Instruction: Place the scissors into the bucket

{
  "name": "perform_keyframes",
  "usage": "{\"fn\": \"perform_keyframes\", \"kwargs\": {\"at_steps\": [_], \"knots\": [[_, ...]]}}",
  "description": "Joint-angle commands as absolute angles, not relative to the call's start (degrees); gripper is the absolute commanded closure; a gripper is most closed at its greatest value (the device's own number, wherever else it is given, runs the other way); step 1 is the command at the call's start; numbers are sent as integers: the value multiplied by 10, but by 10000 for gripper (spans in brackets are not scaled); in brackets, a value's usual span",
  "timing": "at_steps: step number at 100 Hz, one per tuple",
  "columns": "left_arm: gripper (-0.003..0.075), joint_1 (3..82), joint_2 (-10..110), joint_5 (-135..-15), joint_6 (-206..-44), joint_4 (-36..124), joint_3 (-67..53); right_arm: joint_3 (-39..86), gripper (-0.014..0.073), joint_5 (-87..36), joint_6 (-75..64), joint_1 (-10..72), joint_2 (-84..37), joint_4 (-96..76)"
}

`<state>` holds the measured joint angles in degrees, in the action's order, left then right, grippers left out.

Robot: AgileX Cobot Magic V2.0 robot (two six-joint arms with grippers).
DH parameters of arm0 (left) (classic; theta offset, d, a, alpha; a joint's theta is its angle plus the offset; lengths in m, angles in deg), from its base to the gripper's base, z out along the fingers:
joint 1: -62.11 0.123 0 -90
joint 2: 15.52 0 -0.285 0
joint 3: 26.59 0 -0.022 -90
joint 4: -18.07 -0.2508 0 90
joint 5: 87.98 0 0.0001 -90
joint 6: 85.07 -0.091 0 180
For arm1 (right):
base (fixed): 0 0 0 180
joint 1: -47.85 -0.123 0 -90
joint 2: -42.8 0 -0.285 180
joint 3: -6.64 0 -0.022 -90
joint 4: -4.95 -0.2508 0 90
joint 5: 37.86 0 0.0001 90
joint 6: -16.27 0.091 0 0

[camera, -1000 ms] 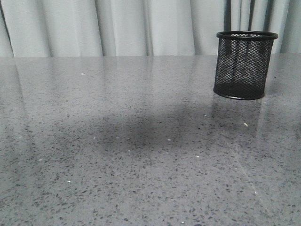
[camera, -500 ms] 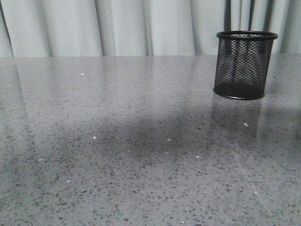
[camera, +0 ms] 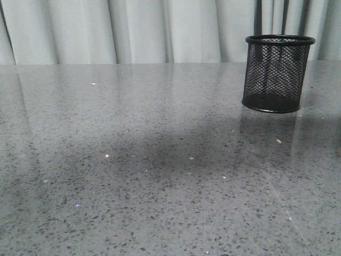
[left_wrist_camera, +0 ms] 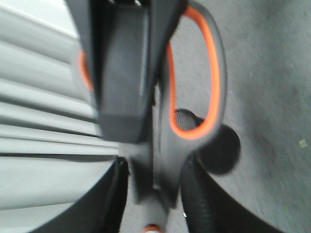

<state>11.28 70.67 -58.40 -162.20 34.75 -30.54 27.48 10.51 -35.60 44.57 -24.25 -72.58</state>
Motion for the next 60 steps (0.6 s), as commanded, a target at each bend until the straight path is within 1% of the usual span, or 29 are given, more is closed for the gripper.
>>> {"fn": "perform_keyframes", "kwargs": {"at_steps": [1,4,9,16,23,32,37,42,48,54,60], "knots": [[379,116,663,-698,-1572,378,-330,254,648,81,-366,441,-243,-712],[340,119,654,-704,-1562,378,-330,248,648,72,-366,441,-243,-691],[315,123,640,-704,-1547,378,-330,229,648,63,-366,441,-243,-657],[323,132,619,-689,-1522,378,-330,195,648,64,-346,444,-248,-610],[353,146,593,-655,-1469,378,-330,143,648,89,-302,452,-261,-543],[456,168,559,-604,-1373,378,-330,63,648,158,-235,458,-292,-426],[538,182,540,-571,-1333,378,-330,3,648,215,-187,460,-315,-357],[640,195,520,-538,-1316,378,-329,-52,648,282,-148,460,-343,-294],[734,209,501,-499,-1309,378,-329,-108,648,355,-108,460,-377,-223],[740,216,484,-478,-1309,377,-329,-149,649,363,-54,455,-406,-165],[740,220,471,-463,-1309,377,-329,-169,649,363,-33,455,-427,-126]]}}
